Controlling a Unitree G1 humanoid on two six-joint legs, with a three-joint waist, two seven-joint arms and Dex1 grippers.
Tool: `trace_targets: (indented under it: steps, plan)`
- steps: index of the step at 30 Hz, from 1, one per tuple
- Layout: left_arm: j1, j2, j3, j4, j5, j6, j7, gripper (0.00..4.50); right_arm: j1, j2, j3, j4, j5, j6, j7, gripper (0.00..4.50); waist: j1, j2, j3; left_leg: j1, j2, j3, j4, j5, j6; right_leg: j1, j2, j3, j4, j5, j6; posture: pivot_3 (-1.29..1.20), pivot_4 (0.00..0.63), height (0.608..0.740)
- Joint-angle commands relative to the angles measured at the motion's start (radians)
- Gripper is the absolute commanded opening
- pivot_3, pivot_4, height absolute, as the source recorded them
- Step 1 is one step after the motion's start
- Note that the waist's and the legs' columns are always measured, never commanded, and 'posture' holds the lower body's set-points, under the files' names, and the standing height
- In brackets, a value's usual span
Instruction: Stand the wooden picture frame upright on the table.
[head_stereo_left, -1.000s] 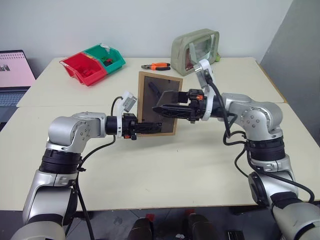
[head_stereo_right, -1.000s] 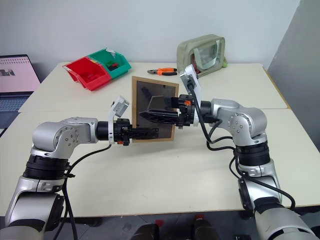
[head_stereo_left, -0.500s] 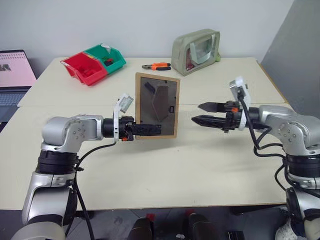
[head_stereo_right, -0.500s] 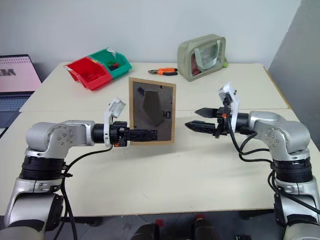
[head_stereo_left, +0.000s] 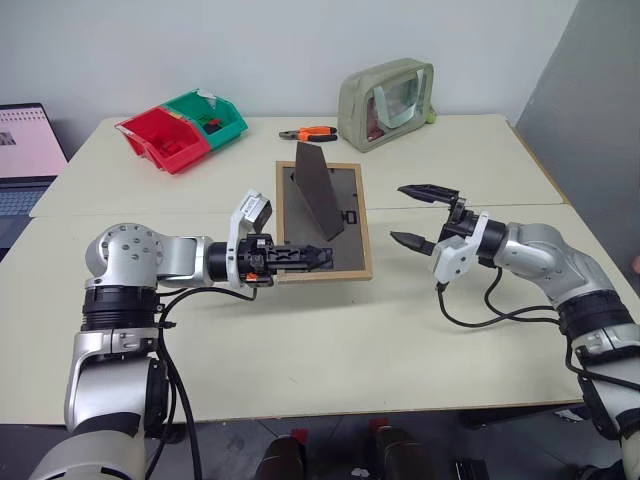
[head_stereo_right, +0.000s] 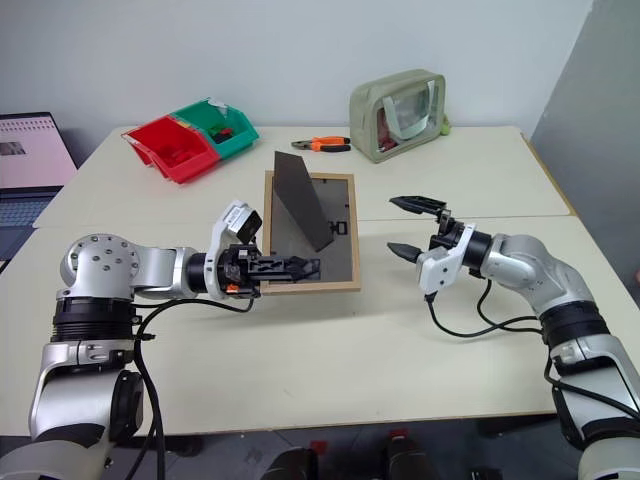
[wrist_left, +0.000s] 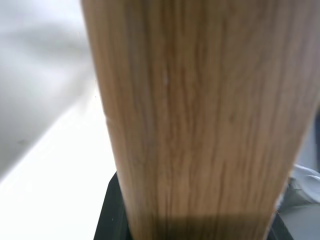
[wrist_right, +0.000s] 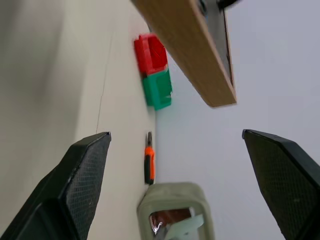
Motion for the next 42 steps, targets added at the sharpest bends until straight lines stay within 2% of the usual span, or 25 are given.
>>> trace_targets:
  steps: [1, 10, 11, 12, 21, 26, 28, 31, 37, 42]
  plan:
    - [0.014, 0.019, -0.028, -0.034, -0.212, 0.005, 0.096, 0.89, -0.063, 0.045, 0.007, 0.006, -0.095, -0.095, -0.134, 4.45, -0.001, 0.000, 0.000, 0.000, 0.000, 0.000, 0.001, 0.000, 0.000, 0.000, 0.000, 0.000, 0.000, 0.000, 0.000, 0.00, 0.150, 0.740]
    - [0.061, 0.040, -0.064, -0.062, -0.441, 0.001, 0.271, 0.89, -0.131, 0.090, 0.061, 0.055, -0.185, -0.138, -0.233, 4.45, 0.002, 0.000, 0.000, 0.001, -0.002, -0.002, 0.010, 0.000, 0.000, 0.001, 0.000, 0.000, 0.010, 0.000, 0.000, 0.00, 0.150, 0.740]
    - [0.066, 0.043, -0.067, -0.067, -0.458, -0.003, 0.284, 0.89, -0.133, 0.087, 0.069, 0.061, -0.183, -0.146, -0.231, 4.07, 0.002, 0.000, 0.000, 0.001, -0.003, -0.001, 0.010, 0.000, 0.000, 0.001, 0.000, 0.000, 0.010, 0.000, 0.000, 0.00, 0.150, 0.740]
    - [0.072, 0.047, -0.070, -0.075, -0.475, -0.007, 0.295, 0.89, -0.133, 0.082, 0.073, 0.060, -0.188, -0.153, -0.237, 3.98, 0.002, 0.000, 0.000, 0.002, -0.004, -0.002, 0.010, 0.000, 0.000, 0.002, 0.000, 0.000, 0.010, 0.000, 0.000, 0.00, 0.150, 0.740]
    - [0.105, 0.089, -0.137, -0.110, -0.609, -0.059, 0.369, 0.89, -0.160, 0.063, 0.098, 0.072, -0.230, -0.188, -0.270, 1.66, 0.002, 0.000, 0.000, 0.003, -0.010, -0.003, 0.010, 0.000, 0.000, 0.003, 0.000, 0.003, 0.011, 0.000, 0.000, 0.00, 0.150, 0.740]
    - [0.121, 0.114, -0.165, -0.144, -0.629, -0.071, 0.362, 0.89, -0.177, 0.056, 0.095, 0.079, -0.246, -0.186, -0.303, 1.49, 0.002, 0.000, 0.000, 0.003, -0.010, -0.003, 0.010, 0.000, 0.000, 0.003, 0.000, 0.003, 0.011, 0.000, 0.000, 0.00, 0.150, 0.740]
    - [0.139, 0.121, -0.168, -0.157, -0.637, -0.082, 0.360, 1.59, -0.174, 0.053, 0.091, 0.077, -0.246, -0.190, -0.316, 1.49, 0.002, 0.000, 0.000, 0.003, -0.011, -0.003, 0.010, 0.000, 0.000, 0.003, 0.000, 0.003, 0.011, 0.000, 0.000, 0.00, 0.150, 0.740]
    - [0.148, 0.130, -0.167, -0.161, -0.641, -0.101, 0.357, 2.08, -0.171, 0.052, 0.089, 0.075, -0.242, -0.191, -0.324, 1.29, 0.001, -0.001, 0.000, 0.003, -0.011, -0.003, 0.010, 0.000, 0.000, 0.003, 0.000, 0.003, 0.011, 0.000, 0.000, 0.00, 0.150, 0.740]
    - [0.124, 0.162, -0.129, -0.125, -0.684, -0.174, 0.400, 3.23, -0.163, 0.050, 0.089, 0.113, -0.191, -0.187, -0.316, 1.28, 0.002, -0.001, 0.000, 0.003, -0.011, -0.003, 0.010, 0.000, 0.000, 0.003, 0.000, 0.003, 0.011, 0.000, 0.000, 0.00, 0.150, 0.740]
    - [0.258, 0.258, 0.090, -0.205, -0.688, -0.291, 0.464, 4.17, -0.118, 0.066, 0.106, 0.213, 0.017, -0.159, -0.187, 1.28, -0.009, -0.001, 0.000, 0.004, -0.010, -0.002, 0.009, 0.000, 0.001, 0.003, -0.002, 0.004, 0.011, 0.000, 0.000, 0.00, 0.150, 0.740]
